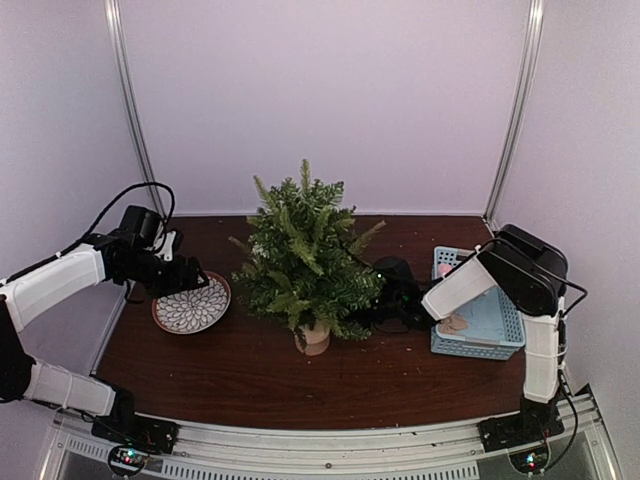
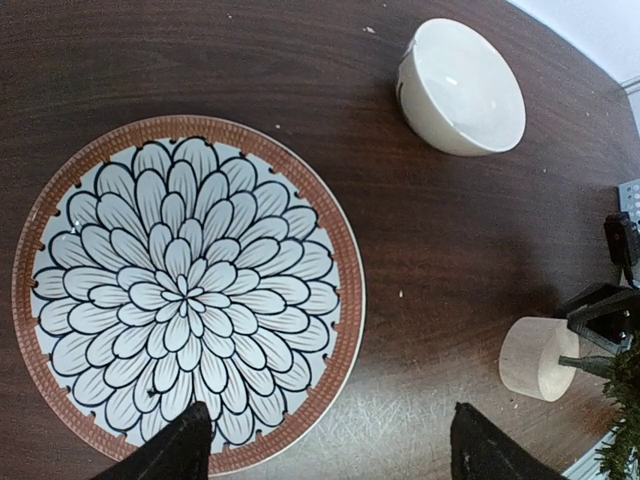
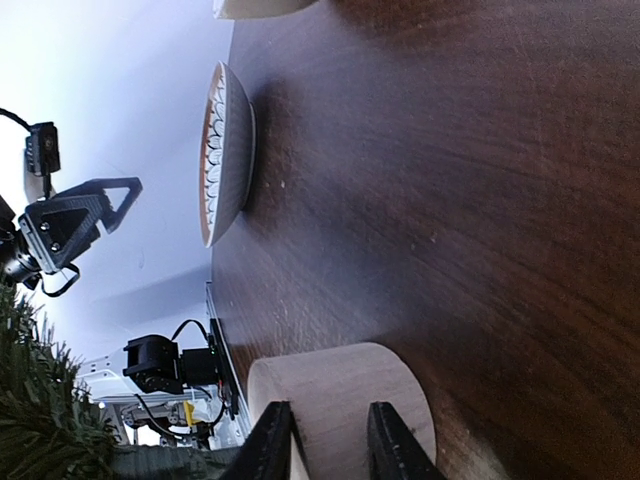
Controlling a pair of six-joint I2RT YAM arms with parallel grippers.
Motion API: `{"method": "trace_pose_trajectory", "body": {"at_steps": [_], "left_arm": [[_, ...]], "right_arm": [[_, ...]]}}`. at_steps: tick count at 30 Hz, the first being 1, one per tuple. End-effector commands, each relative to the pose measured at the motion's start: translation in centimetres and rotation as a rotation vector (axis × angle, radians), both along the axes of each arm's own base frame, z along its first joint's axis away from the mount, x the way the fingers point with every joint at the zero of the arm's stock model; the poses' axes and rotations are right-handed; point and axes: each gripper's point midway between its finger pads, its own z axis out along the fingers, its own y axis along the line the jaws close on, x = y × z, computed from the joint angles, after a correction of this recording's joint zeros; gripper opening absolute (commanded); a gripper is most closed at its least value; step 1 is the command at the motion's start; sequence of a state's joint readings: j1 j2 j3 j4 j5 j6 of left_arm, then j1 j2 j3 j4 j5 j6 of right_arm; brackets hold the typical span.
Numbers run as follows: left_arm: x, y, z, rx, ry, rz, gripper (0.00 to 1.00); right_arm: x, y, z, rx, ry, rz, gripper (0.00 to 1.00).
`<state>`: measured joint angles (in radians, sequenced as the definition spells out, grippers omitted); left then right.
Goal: Decorate the small christmas tree
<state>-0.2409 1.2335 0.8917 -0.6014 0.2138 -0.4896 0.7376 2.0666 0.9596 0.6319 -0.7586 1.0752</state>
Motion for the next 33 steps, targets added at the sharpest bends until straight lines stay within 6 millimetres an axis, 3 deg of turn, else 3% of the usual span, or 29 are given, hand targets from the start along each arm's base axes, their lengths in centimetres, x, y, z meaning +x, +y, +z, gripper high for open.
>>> {"method": "trace_pose_trajectory", "body": {"at_steps": [1, 9, 30, 33], "left_arm": [[0.6, -0.2, 0.7, -0.029, -0.035, 0.005, 0.82], [1.1, -0.2, 1.4, -0.029, -0.052, 0.006, 0.82], [2.8, -0.8, 2.1, -0.037, -0.079, -0.009, 0.82], [3.0, -0.9, 2.4, -0.040, -0.083, -0.010, 0.83]], "right_arm": [[-0.9, -0.2, 0.3, -0.070, -0.013, 0.040, 0.33], [1.0, -1.0, 2.8, -0.069, -0.069, 0.009, 0.52], [7.8, -5.6, 10.1, -0.015, -0.180, -0.150, 0.78], [8.7, -7.0, 11.0, -0.027, -0.192, -0.191, 0.82]]}}
